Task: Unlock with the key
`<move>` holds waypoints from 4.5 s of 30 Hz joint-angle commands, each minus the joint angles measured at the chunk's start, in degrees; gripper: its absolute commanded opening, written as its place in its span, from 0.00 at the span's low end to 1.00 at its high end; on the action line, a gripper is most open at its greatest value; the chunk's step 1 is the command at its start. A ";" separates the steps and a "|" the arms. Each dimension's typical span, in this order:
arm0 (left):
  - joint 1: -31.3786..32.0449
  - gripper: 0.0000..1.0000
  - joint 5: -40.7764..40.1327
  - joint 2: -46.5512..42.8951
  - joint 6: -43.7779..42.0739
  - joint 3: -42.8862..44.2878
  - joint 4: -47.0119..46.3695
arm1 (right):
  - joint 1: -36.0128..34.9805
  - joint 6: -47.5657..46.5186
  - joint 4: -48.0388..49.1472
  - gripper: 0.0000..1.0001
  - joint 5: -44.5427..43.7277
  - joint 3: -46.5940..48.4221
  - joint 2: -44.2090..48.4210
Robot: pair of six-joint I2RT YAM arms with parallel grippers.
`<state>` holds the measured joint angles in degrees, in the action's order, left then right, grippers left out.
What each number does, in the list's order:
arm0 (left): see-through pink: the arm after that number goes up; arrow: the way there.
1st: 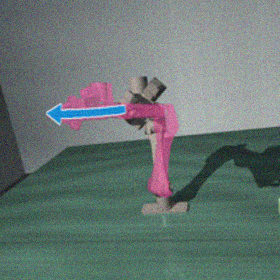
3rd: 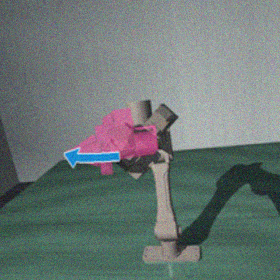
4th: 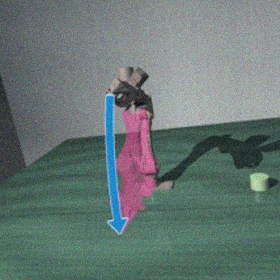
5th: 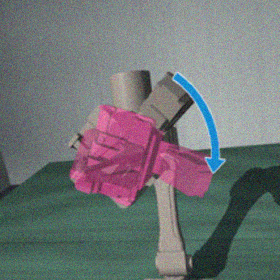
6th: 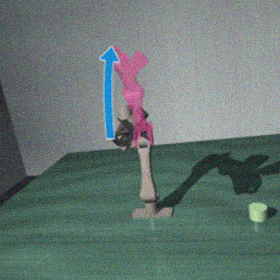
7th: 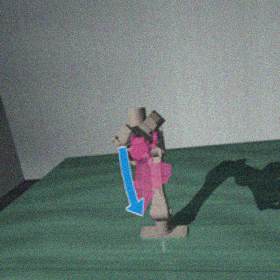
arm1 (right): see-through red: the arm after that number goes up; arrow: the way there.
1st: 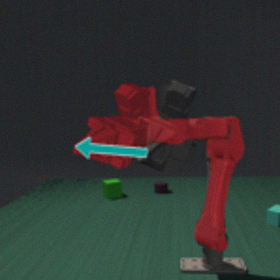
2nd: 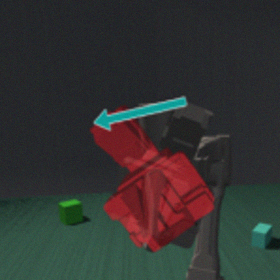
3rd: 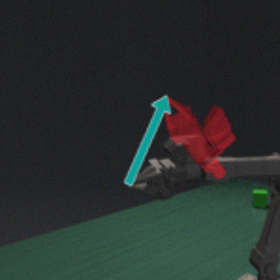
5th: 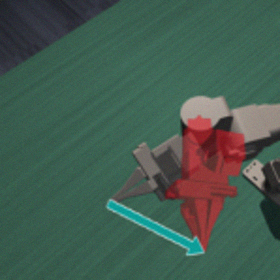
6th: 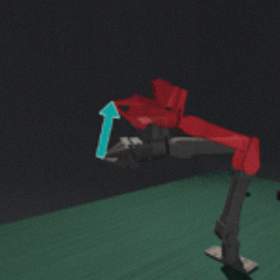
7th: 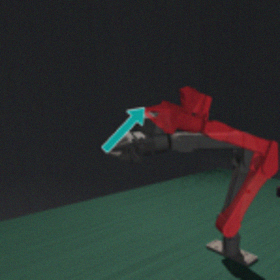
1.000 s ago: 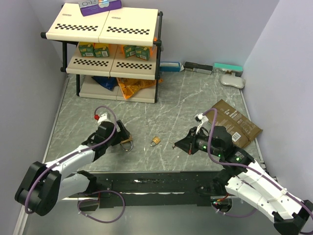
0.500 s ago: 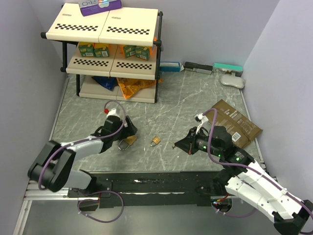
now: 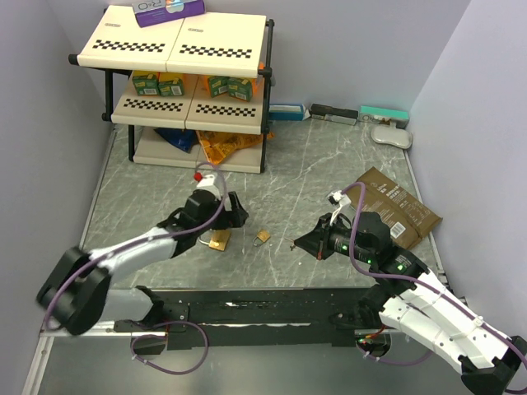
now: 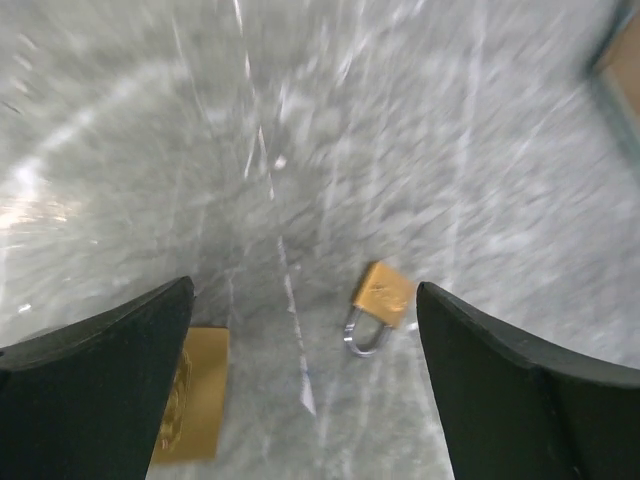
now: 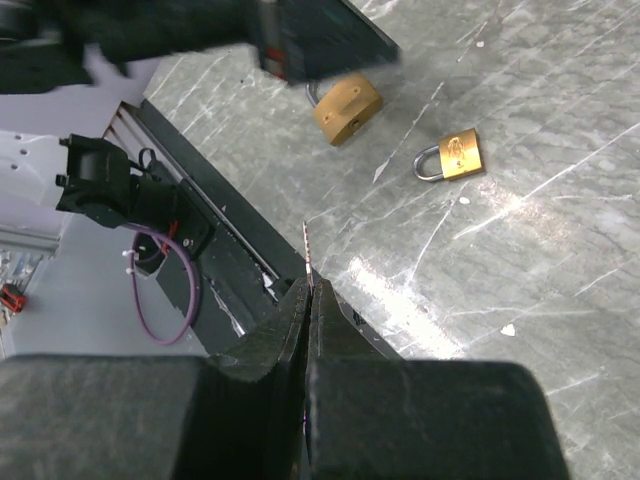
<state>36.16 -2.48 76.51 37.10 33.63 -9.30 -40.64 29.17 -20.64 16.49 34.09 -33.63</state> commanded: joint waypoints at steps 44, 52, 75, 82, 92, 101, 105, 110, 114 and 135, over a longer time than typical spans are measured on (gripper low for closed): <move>-9.36 0.99 -1.21 -12.79 8.34 -9.72 7.28 | -1.37 1.16 1.58 0.00 -1.02 -0.51 0.49; -9.62 1.00 -1.39 -1.02 4.57 -3.15 4.38 | -1.37 0.80 0.60 0.00 -1.46 0.19 0.14; -9.53 0.99 1.60 -3.99 1.48 12.41 13.94 | -4.53 -3.67 2.89 0.00 -3.75 3.44 -7.58; -9.44 0.99 8.01 -11.99 5.07 12.61 17.39 | -10.33 -5.87 6.76 0.00 -9.18 6.43 -14.09; -7.52 0.94 16.89 -25.09 17.38 1.10 13.00 | -21.57 -9.91 9.57 0.00 -27.02 11.34 -25.42; -4.70 0.96 20.83 -18.69 23.28 4.86 19.05 | -29.57 -18.44 14.40 0.00 -39.59 16.71 -34.12; -4.61 0.95 24.09 -16.83 24.50 6.89 20.90 | -30.98 -21.60 15.19 0.00 -44.77 18.38 -37.03; -4.61 0.91 26.03 -15.25 24.86 9.52 23.97 | -32.39 -24.50 17.03 0.00 -48.74 18.91 -39.41; -4.17 0.84 27.18 -13.85 24.16 10.58 25.82 | -33.27 -26.18 18.62 0.00 -51.99 18.56 -40.20; -2.24 0.46 29.82 -8.40 24.25 13.04 26.35 | -36.43 -33.74 24.16 0.00 -58.59 18.03 -43.72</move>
<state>33.21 25.28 67.20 61.14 44.95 15.92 -76.31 -2.52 -1.37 -38.70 50.65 -76.73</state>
